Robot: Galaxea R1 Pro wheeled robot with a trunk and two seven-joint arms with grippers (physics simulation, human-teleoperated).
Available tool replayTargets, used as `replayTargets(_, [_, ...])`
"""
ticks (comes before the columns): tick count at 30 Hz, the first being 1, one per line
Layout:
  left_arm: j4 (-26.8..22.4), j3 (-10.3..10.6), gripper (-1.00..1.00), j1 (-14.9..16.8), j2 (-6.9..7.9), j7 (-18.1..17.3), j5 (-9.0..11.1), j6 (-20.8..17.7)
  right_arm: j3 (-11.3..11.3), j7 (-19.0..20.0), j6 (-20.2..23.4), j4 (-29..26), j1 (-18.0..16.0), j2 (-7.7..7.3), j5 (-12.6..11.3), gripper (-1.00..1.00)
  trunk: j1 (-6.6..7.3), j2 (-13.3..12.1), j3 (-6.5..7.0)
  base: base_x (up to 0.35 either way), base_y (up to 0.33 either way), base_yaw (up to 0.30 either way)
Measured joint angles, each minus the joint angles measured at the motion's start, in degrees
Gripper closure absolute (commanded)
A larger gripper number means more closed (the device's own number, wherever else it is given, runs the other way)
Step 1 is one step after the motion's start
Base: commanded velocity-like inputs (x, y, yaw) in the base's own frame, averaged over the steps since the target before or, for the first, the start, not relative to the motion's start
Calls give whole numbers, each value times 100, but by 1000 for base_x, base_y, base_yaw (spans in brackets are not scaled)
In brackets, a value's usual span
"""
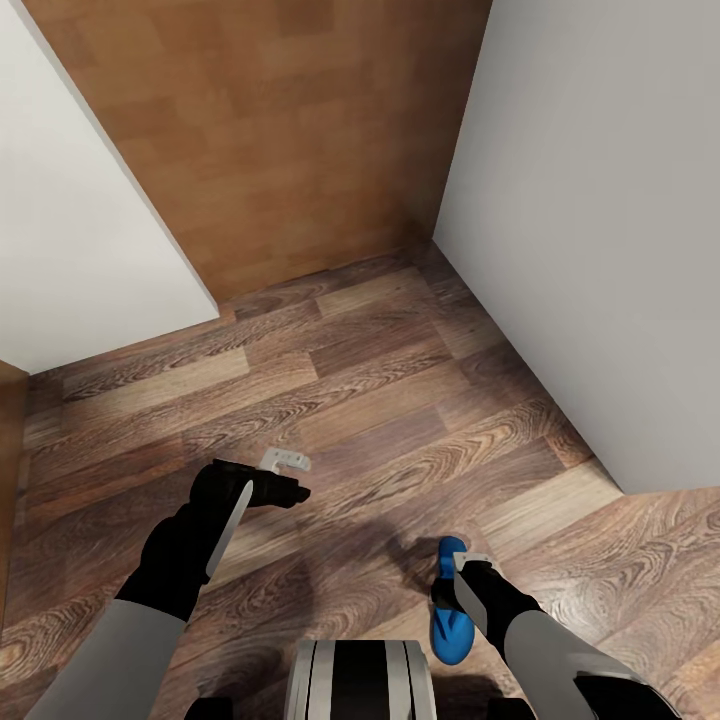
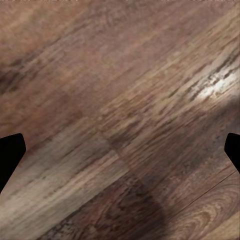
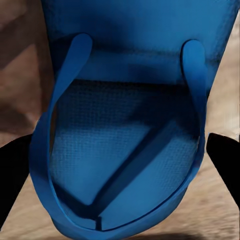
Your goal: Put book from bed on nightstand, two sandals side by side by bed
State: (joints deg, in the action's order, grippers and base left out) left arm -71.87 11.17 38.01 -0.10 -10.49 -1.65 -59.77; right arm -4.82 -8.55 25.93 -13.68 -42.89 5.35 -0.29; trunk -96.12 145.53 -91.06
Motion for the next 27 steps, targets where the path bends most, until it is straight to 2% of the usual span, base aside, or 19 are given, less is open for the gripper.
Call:
replayTargets(24, [-67,0,-100,-2,-13,-16,21,0,14,1,5,15,-1,4,43,100,0,0,0,0,0,0])
replayTargets(27, [-63,0,-100,2,-15,-25,23,0,3,9,-3,22,0,5,10,100,8,-4,66,0,0,0])
